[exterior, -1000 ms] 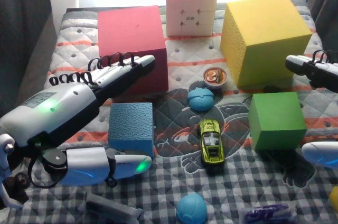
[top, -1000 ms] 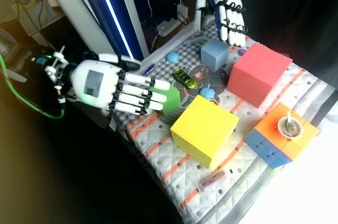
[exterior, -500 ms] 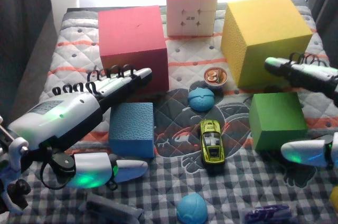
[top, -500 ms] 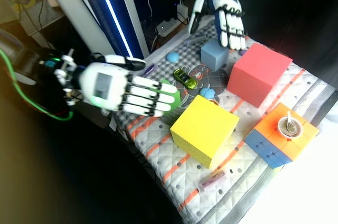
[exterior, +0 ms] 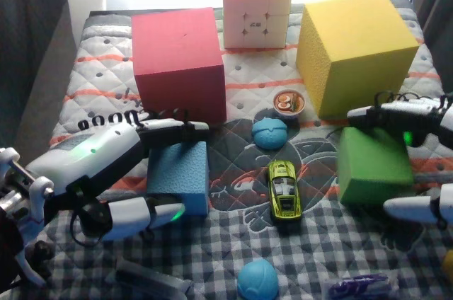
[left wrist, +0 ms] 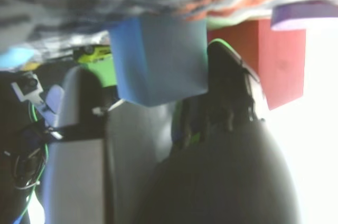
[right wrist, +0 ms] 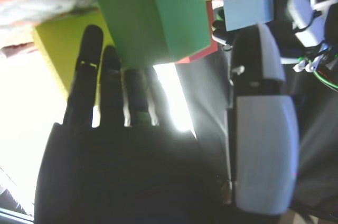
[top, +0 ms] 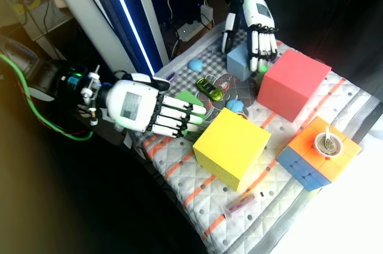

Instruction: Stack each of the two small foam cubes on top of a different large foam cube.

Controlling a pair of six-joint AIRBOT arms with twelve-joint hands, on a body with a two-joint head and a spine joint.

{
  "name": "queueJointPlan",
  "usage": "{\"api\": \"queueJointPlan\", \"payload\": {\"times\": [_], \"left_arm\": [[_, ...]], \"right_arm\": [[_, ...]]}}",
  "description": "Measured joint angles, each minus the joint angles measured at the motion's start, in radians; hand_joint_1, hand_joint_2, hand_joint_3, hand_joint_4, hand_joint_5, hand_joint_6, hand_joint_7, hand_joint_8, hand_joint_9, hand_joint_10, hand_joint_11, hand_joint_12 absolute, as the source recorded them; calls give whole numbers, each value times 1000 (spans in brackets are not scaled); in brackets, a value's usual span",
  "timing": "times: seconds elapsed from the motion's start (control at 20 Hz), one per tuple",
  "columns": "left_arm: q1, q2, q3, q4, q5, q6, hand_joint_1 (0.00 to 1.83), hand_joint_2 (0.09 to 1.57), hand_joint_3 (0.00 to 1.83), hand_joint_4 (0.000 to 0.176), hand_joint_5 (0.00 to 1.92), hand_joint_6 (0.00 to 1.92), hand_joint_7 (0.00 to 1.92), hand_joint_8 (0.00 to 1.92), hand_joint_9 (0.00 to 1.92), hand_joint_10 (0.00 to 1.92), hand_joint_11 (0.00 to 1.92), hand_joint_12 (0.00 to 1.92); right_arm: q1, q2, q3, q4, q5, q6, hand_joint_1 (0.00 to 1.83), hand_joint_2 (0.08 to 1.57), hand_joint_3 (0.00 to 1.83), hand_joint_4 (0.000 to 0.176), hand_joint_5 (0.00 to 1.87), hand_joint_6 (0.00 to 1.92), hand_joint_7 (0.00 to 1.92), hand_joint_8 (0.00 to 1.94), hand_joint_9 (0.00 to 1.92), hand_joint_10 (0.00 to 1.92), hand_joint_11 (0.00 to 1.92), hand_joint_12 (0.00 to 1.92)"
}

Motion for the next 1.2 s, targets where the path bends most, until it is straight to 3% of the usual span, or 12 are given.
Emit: {"api": "queueJointPlan", "payload": {"times": [0.05,0.15,0.2,0.3,0.45,0.5,0.55,0.7,0.75,0.85,1.0,1.2], "left_arm": [[0,0,-1,3,-1,0,1158,1178,2,0,372,727,227,1020,154,1224,0,1633],[0,0,-8,3,-6,0,1083,1194,5,0,275,858,191,1054,136,1373,23,1754],[0,0,-15,10,-7,0,1083,1194,5,0,275,858,191,1054,136,1373,23,1754],[0,10,-32,34,-11,0,1044,1185,1,0,264,776,209,985,111,1397,1,1831],[0,46,-58,61,-59,0,1064,1155,0,0,307,594,290,710,153,1210,14,1753],[0,55,-63,70,-66,0,1077,1151,0,0,329,506,311,643,166,1220,66,1746],[0,67,-72,82,-82,1,1063,1159,0,0,359,424,334,542,167,1159,68,1720],[-11,94,-94,123,-89,0,1055,1158,0,0,419,338,411,360,186,1049,52,1681],[-17,106,-103,148,-101,0,1068,1155,0,0,453,320,448,269,217,875,3,1578],[-27,118,-110,176,-127,0,1108,1170,1,0,454,353,488,235,248,820,2,1574],[-37,130,-117,190,-169,0,1102,1220,4,0,391,547,340,882,259,1230,103,1609],[-55,149,-124,212,-211,0,1173,1190,0,0,292,835,181,1289,205,1544,150,1809]], "right_arm": [[0,0,0,3,2,4,1286,1231,13,0,239,1200,589,1492,449,1689,418,1917],[6,0,0,2,-1,2,1270,1300,3,0,235,1287,603,1599,363,1808,425,1921],[11,1,0,1,-8,0,1270,1300,3,0,235,1287,603,1599,363,1808,425,1921],[18,8,-1,-12,-18,0,1293,1266,0,0,289,1262,670,1533,581,1920,720,1921],[33,42,-26,-35,-24,0,1223,1151,0,0,248,1355,337,1597,449,1841,491,1921],[33,53,-33,-42,-16,0,1264,1257,5,0,261,1345,572,1580,451,1877,497,1921],[33,71,-46,-53,4,0,1183,1187,0,0,271,1306,387,1634,473,1885,537,1921],[33,105,-66,-83,45,0,1164,1146,0,0,313,1152,371,1565,526,1842,589,1921],[33,118,-68,-109,67,0,1200,1141,0,0,278,1105,288,1406,398,1711,442,1921],[33,134,-68,-132,110,0,1234,1111,0,0,310,1076,337,1236,468,1609,508,1862],[37,155,-69,-144,174,0,1198,1125,1,0,225,1177,324,1259,410,1602,395,1892],[40,166,-73,-158,214,0,1284,1131,2,0,190,1190,291,1316,370,1608,378,1910]]}}
